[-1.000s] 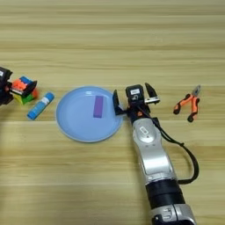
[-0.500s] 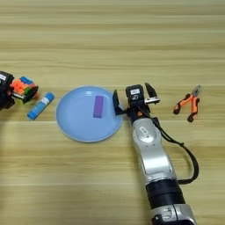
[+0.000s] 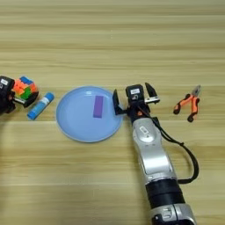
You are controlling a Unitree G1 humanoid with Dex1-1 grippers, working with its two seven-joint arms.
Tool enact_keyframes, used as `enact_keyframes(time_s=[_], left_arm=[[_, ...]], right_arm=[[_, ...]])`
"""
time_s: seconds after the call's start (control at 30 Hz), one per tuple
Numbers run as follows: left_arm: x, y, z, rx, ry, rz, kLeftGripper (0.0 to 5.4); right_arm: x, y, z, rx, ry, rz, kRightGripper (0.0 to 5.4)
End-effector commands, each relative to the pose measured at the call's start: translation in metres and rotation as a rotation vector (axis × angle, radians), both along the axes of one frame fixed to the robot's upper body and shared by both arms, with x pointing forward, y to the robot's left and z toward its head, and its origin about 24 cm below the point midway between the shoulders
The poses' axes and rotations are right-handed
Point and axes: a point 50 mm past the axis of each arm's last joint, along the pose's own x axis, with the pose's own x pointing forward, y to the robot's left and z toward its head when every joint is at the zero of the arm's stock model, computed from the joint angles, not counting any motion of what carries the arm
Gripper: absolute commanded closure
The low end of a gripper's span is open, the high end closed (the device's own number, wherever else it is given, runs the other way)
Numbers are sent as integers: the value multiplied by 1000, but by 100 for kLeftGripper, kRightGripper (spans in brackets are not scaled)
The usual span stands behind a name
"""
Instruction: Move the objects on the table
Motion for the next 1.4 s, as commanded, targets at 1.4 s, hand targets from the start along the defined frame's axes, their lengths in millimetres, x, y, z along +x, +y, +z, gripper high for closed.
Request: enact_keyframes(time_s=[1.4], left_arm=[[8, -10, 26, -40, -114, -49, 209]], right_arm=[[2, -2, 4, 6, -16, 1, 0]])
